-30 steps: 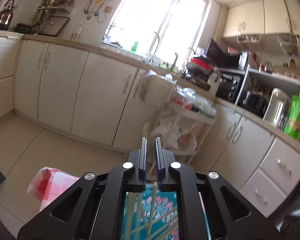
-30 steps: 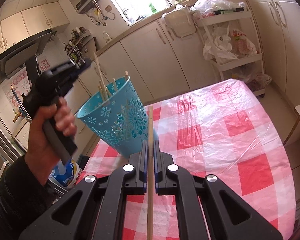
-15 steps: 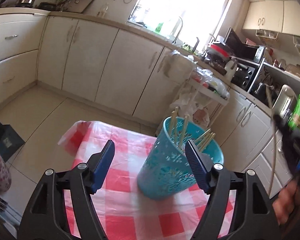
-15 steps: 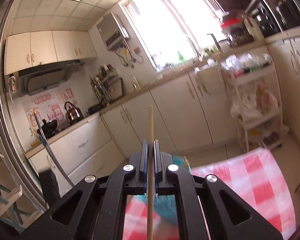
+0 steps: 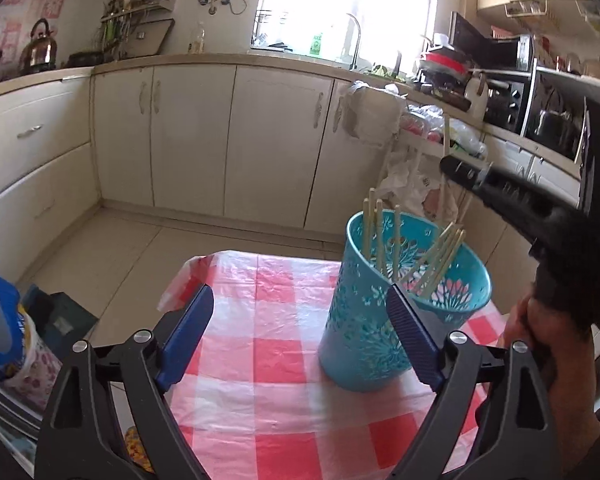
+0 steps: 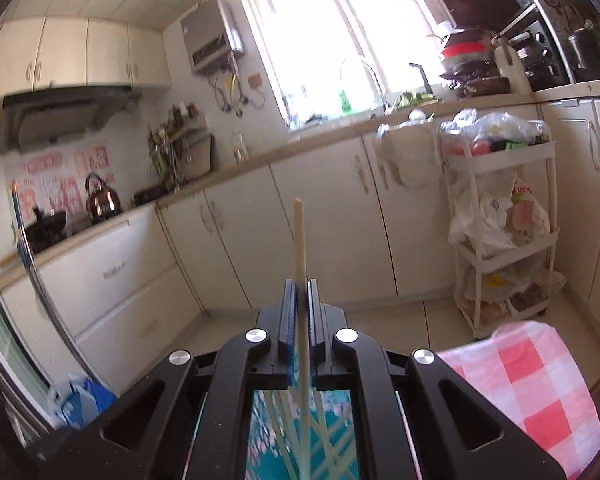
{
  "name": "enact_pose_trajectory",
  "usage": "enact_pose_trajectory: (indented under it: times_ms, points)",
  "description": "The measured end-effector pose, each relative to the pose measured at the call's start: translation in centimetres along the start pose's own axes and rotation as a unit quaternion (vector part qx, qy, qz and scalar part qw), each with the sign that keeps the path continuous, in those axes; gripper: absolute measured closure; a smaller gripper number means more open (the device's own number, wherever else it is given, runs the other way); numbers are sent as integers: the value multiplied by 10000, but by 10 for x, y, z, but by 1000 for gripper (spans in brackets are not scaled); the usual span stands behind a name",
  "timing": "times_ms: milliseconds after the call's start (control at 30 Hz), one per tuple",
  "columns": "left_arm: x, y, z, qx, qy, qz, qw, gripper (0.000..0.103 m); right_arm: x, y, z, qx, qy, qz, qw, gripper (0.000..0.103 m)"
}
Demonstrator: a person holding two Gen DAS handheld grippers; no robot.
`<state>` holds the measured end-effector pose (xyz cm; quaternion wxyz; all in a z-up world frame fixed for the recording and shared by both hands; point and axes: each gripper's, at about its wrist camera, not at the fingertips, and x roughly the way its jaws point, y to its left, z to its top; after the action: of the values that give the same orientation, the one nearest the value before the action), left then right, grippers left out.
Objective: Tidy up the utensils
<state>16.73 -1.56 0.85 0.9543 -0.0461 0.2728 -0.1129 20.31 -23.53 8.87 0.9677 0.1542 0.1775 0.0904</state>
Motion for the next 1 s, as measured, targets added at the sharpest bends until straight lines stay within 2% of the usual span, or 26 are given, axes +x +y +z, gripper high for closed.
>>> enact_pose_trajectory:
  times_ms: [100,200,233,300,367,467,633,733,867,1000]
  points:
    - [-7,-10,-12,196,76,59,9998,14,-17,2,-14,-147,132,32,9998,89]
    - [-20,-25,-24,559,235,205,9980,11,-59,5,-25,-63,186,127,9997,61]
    - [-30,-28,-30,619,295,261,9973,9,-78,7,-29,-72,194,123,9997,56]
    - [-52,-30,-41,597,352,335,9970,8,-115,11,-41,-80,281,95,9995,30]
    - [-77,-30,-52,554,500,397,9964,8,-147,16,-53,-75,459,13,9989,23]
    - [-112,-26,-67,522,631,587,9949,8,-195,26,-76,-95,943,-126,9954,8]
    - [-168,-15,-92,443,885,958,9905,8,-252,45,-105,-33,1423,-414,9889,7]
    - [-194,-12,-109,376,1081,984,9885,8,-280,55,-123,-5,1679,-694,9834,7]
    - [-226,-16,-134,615,1686,900,9796,8,-318,72,-142,-262,1727,-991,9796,7]
    - [-260,-18,-160,604,1642,1238,9768,8,-361,86,-157,-146,1664,-913,9817,7]
